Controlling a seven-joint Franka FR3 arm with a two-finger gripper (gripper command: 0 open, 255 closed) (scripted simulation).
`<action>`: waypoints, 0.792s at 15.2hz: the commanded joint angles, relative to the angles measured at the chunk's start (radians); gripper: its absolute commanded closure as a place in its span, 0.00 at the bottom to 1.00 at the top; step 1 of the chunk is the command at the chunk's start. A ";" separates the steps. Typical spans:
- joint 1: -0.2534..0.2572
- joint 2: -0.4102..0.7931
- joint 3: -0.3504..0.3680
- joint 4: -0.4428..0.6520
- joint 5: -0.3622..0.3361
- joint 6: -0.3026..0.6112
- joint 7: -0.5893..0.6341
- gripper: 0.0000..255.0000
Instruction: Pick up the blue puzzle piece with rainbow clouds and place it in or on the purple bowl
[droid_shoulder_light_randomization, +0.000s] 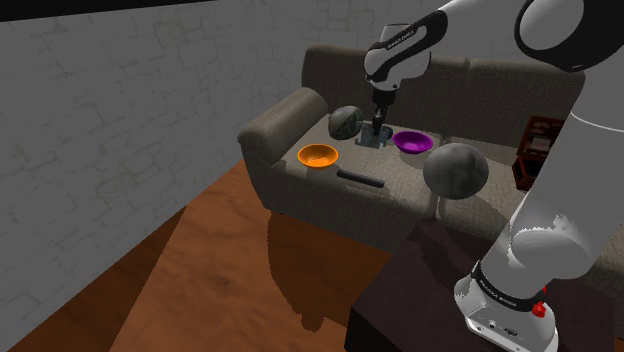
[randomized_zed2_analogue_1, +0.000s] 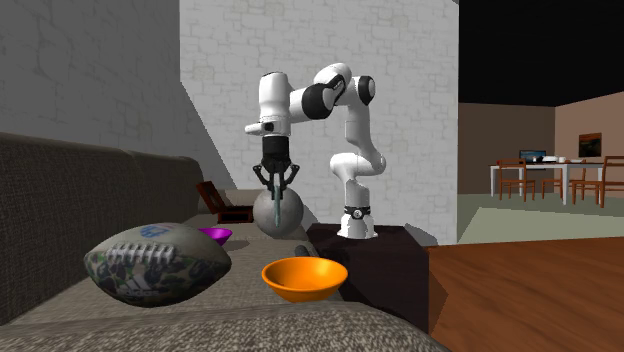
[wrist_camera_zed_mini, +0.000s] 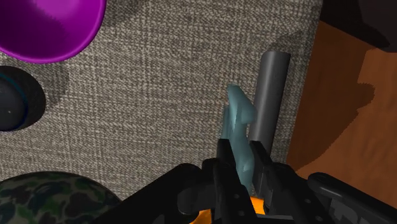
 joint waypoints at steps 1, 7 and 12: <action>0.002 -0.011 0.000 0.015 -0.007 -0.026 0.007 1.00; -0.068 0.029 -0.050 0.093 0.016 -0.074 -0.119 1.00; -0.147 0.101 -0.092 0.195 0.057 -0.122 -0.249 1.00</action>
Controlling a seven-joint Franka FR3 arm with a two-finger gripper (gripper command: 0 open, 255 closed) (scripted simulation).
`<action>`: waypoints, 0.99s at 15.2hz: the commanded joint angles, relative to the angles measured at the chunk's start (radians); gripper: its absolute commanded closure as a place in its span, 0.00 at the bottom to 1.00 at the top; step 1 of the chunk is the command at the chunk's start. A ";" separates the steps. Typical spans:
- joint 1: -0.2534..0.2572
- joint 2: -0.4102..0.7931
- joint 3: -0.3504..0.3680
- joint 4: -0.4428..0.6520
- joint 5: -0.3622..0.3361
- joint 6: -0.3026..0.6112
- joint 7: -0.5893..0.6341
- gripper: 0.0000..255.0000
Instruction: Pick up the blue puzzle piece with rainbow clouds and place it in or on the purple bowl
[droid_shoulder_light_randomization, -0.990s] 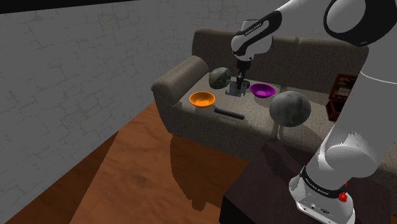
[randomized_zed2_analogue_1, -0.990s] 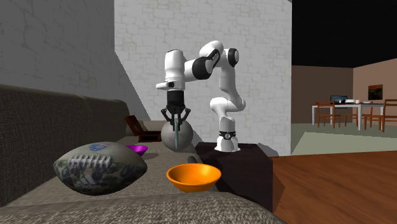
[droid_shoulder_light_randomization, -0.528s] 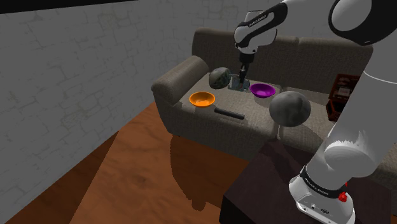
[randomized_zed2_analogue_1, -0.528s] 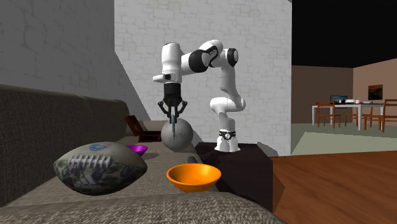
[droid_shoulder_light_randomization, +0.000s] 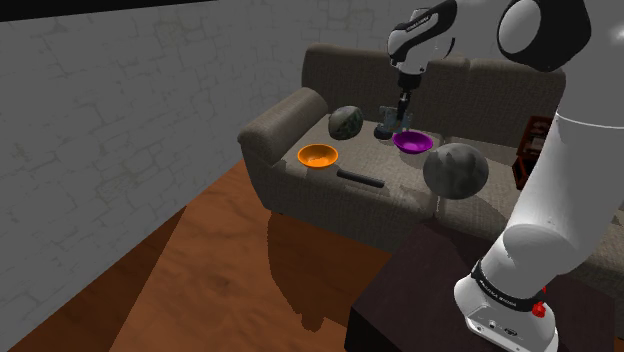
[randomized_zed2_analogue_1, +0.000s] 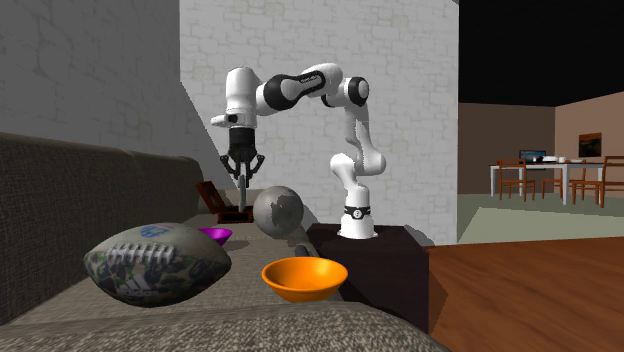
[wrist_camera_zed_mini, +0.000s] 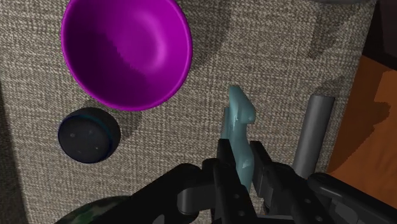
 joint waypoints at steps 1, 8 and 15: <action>-0.034 0.033 -0.015 0.040 0.019 -0.015 -0.054 1.00; -0.175 0.181 -0.047 0.251 0.098 -0.110 -0.223 1.00; -0.243 0.266 -0.045 0.323 0.141 -0.112 -0.290 1.00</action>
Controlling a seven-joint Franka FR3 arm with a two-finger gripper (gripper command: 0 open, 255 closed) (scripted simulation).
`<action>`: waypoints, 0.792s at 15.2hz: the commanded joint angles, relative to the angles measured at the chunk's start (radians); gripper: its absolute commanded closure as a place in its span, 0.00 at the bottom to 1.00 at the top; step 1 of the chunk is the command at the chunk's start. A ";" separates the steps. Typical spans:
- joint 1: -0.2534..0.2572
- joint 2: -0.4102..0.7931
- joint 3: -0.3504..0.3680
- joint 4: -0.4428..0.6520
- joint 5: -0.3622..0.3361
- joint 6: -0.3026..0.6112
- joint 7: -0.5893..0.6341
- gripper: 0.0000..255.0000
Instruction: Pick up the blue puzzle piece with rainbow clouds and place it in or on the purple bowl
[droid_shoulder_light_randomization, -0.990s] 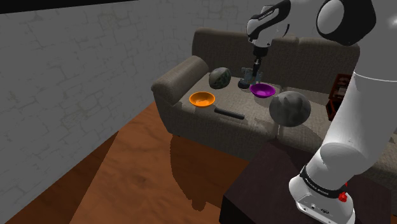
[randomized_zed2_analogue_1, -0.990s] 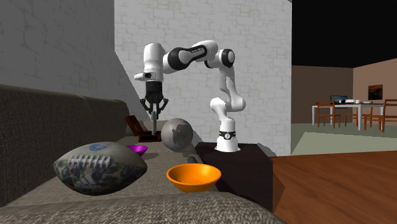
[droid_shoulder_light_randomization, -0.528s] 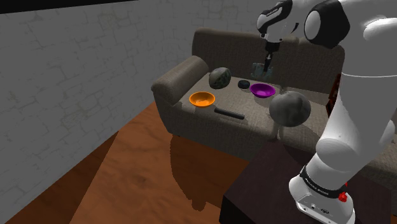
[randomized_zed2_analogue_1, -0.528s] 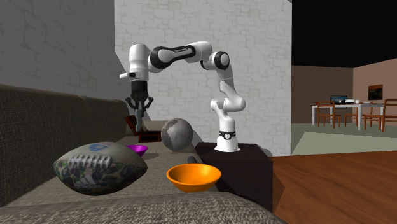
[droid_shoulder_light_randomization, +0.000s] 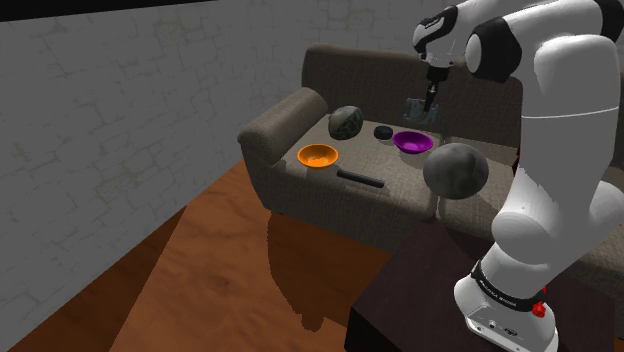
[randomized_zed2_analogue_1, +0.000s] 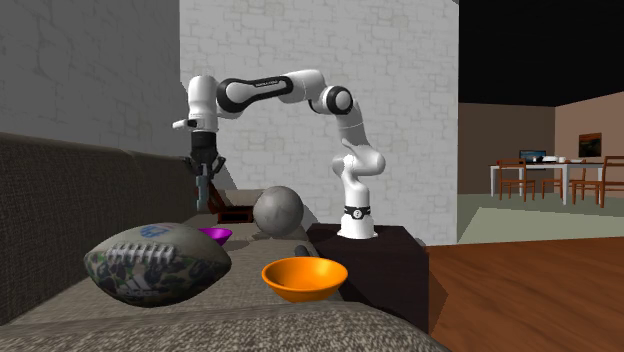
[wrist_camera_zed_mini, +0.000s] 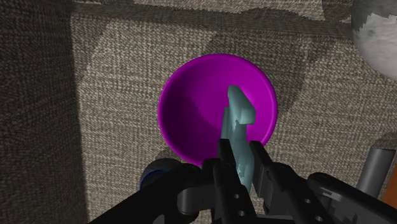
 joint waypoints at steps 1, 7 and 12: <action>-0.001 0.006 0.002 -0.018 0.004 0.022 -0.005 1.00; -0.002 0.031 0.011 -0.063 0.022 0.090 -0.018 1.00; -0.006 0.057 0.021 -0.094 0.039 0.143 -0.030 1.00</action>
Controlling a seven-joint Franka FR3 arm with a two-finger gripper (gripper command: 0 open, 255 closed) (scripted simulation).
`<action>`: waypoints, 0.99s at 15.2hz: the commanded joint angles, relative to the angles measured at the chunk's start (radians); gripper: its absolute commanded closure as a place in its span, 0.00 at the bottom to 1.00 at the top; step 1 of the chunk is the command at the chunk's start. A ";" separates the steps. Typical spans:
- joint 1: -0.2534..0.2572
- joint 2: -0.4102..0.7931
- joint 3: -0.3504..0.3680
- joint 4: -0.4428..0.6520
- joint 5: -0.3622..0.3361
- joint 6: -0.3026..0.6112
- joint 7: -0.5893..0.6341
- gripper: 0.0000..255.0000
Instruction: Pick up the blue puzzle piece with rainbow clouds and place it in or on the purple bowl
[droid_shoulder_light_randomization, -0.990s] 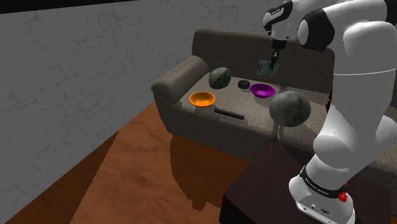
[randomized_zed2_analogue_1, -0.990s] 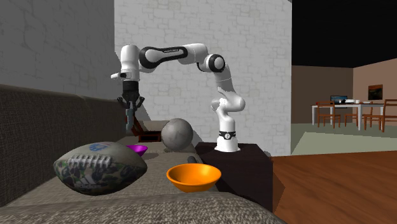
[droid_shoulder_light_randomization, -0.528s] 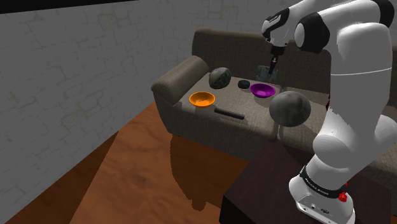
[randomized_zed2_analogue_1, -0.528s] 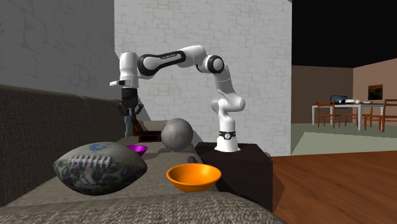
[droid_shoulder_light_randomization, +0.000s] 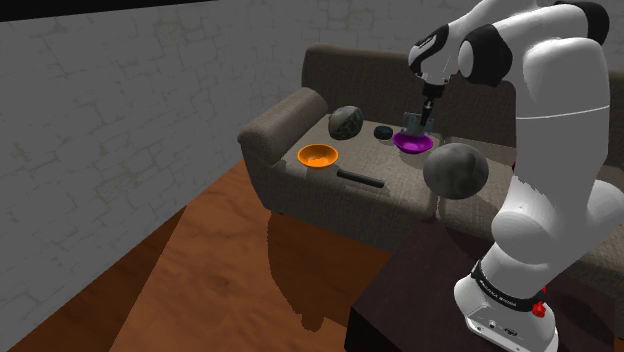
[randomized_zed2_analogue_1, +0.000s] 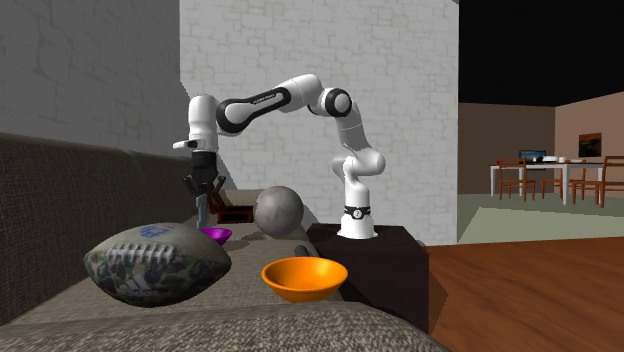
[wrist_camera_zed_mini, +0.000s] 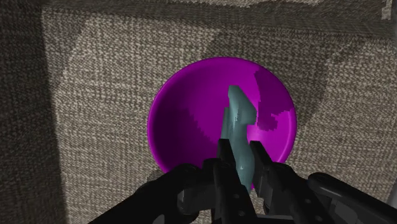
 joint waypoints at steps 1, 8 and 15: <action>-0.002 0.013 0.005 -0.009 0.008 0.021 -0.005 1.00; -0.005 0.024 0.009 -0.019 0.015 0.040 -0.010 1.00; -0.004 0.024 0.009 -0.019 0.015 0.040 -0.010 0.00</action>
